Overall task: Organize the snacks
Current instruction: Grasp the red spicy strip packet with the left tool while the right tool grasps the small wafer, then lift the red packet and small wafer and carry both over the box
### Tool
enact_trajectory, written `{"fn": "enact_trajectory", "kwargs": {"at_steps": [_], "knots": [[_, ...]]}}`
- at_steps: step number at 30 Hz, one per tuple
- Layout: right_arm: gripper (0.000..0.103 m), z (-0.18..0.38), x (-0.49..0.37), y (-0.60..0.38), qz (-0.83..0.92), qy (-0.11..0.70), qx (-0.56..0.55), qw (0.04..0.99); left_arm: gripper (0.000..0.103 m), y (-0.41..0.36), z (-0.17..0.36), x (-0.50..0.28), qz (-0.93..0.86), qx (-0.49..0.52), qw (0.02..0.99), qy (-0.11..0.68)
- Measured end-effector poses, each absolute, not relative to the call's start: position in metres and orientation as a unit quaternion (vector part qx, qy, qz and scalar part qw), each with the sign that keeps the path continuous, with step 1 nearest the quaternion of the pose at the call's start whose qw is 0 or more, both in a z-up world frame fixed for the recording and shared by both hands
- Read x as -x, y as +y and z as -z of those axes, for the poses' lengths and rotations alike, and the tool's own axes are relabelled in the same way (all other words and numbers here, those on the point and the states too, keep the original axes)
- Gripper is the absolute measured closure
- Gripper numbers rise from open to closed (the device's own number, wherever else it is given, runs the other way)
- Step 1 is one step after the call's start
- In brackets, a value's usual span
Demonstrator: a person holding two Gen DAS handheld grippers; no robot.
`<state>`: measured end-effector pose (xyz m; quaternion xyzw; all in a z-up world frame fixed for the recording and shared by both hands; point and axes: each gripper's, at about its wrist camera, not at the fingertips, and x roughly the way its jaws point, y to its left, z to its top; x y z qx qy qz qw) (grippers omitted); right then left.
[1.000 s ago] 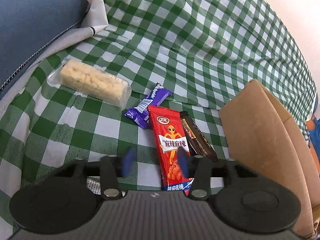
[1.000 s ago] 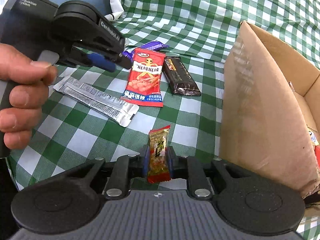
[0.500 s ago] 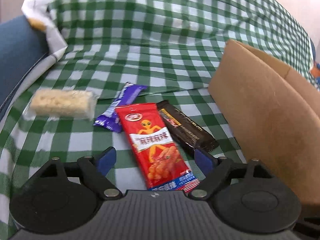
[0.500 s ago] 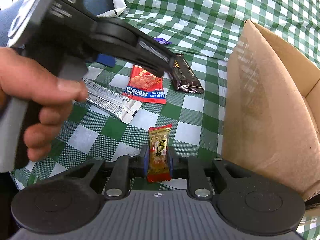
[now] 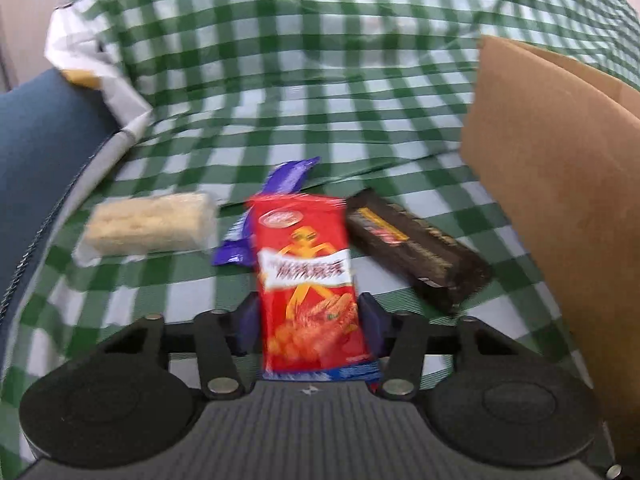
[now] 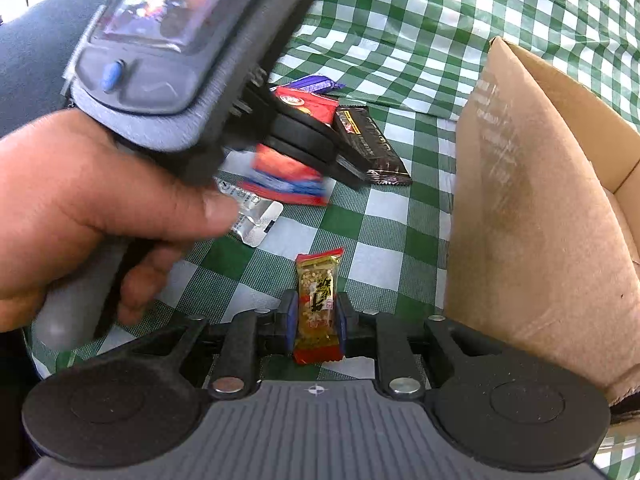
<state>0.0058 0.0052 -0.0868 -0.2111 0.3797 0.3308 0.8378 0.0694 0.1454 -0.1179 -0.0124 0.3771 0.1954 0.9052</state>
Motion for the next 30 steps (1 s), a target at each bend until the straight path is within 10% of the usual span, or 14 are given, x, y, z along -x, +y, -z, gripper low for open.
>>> {"fn": "enact_trajectory", "kwargs": {"at_steps": [11,16,30], "knots": [[0.082,0.086,-0.003,0.006,-0.327,0.376,0.215,0.840,0.027,0.151,0.121,-0.072,-0.197,0.020,0.909,0.367],[0.082,0.086,-0.002,0.006,-0.326,0.375,0.216,0.841,0.050,0.150,0.120,-0.072,-0.175,0.022,0.915,0.362],[0.084,0.074,0.002,0.000,-0.319,0.345,0.205,0.858,0.055,0.154,0.096,-0.046,-0.156,0.052,0.932,0.324]]}}
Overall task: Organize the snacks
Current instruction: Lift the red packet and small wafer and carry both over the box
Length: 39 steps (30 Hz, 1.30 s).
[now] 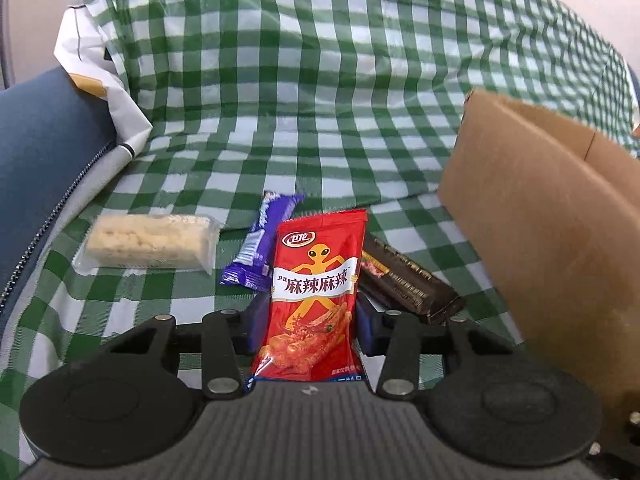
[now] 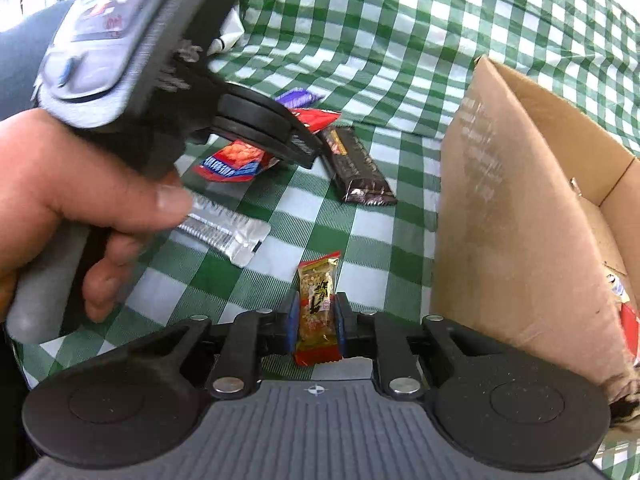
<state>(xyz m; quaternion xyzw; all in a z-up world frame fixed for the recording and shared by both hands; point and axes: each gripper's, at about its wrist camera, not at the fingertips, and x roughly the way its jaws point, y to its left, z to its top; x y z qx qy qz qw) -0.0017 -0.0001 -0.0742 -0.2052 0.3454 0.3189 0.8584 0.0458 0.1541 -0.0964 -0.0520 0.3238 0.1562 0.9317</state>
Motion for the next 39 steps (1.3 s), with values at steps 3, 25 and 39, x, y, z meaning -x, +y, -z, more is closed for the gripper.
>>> {"fn": "enact_trajectory", "kwargs": {"at_steps": [3,25,39], "knots": [[0.084,0.069,0.004,0.000,-0.320,0.334,0.204,0.863,0.055,0.155,0.085,-0.031,-0.148,0.057,0.938,0.308],[0.085,-0.023,0.018,-0.031,-0.302,0.189,0.219,0.908,0.055,0.146,0.000,0.014,-0.128,0.153,0.938,0.282],[0.085,-0.046,-0.053,-0.125,-0.190,0.144,0.159,0.958,0.055,0.089,-0.016,0.001,-0.056,0.131,0.959,0.244]]}}
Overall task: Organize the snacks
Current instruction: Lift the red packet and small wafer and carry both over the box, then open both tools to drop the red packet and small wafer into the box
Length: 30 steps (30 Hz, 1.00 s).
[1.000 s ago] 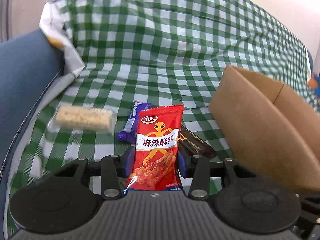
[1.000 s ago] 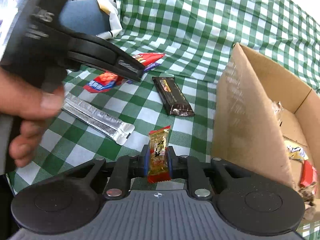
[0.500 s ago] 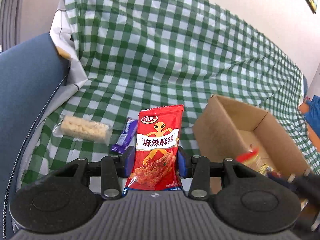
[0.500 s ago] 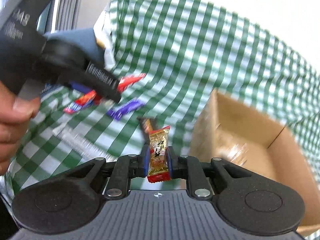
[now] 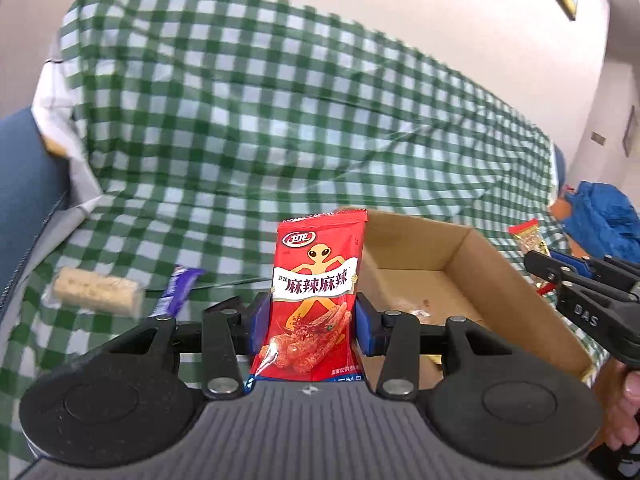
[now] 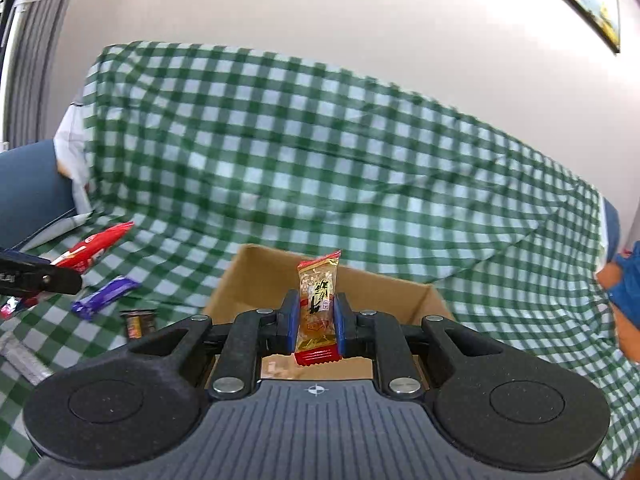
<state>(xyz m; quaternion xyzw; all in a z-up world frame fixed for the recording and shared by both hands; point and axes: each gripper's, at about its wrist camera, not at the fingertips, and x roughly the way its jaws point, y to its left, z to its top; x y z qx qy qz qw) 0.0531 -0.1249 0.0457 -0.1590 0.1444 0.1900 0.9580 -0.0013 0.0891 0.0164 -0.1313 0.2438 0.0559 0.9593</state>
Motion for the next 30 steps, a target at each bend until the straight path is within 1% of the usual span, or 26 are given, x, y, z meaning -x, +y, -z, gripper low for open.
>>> {"fn": "enact_trajectory", "kwargs": {"at_steps": [12,20,30], "knots": [[0.085,-0.044,-0.070,-0.172,-0.148,0.154,0.144,0.966,0.055,0.044,-0.013,-0.020,0.011,0.127,0.968,0.218],[0.085,-0.042,-0.070,-0.185,-0.135,0.151,0.147,0.968,0.055,0.020,-0.007,-0.030,0.041,0.118,0.968,0.218],[0.085,-0.041,-0.071,-0.184,-0.134,0.150,0.151,0.968,0.055,0.008,-0.003,-0.036,0.057,0.115,0.969,0.212]]}}
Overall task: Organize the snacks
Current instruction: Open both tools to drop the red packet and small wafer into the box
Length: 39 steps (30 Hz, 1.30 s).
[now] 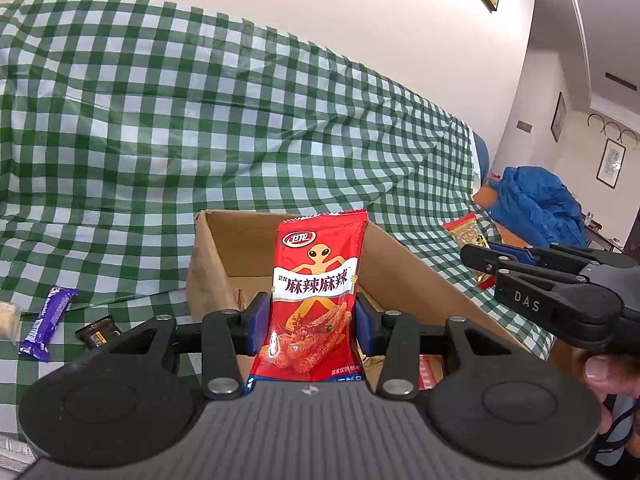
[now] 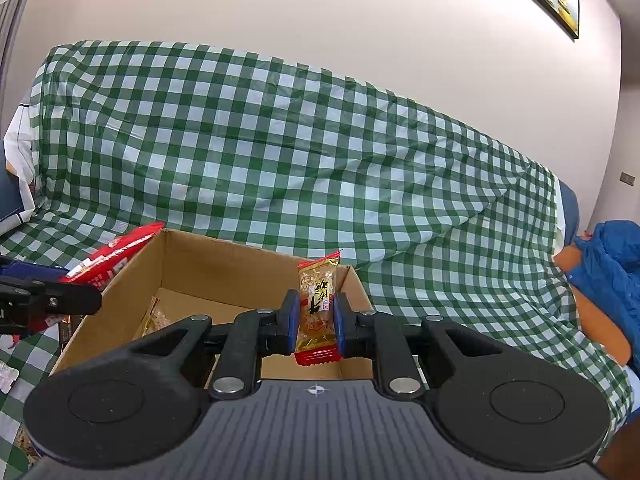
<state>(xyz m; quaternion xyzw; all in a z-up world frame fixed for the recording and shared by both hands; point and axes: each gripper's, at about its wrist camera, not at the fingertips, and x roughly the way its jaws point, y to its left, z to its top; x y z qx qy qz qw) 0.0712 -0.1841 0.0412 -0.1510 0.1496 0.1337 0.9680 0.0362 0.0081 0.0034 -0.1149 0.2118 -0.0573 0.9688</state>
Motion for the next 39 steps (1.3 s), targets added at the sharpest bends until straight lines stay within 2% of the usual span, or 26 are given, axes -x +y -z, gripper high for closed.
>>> {"fn": "enact_trajectory", "kwargs": {"at_steps": [39], "knots": [[0.085,-0.041,-0.075,-0.185,-0.126,0.147,0.155,0.969,0.055,-0.004,-0.001,-0.041,0.082,0.111,0.969,0.205]]}}
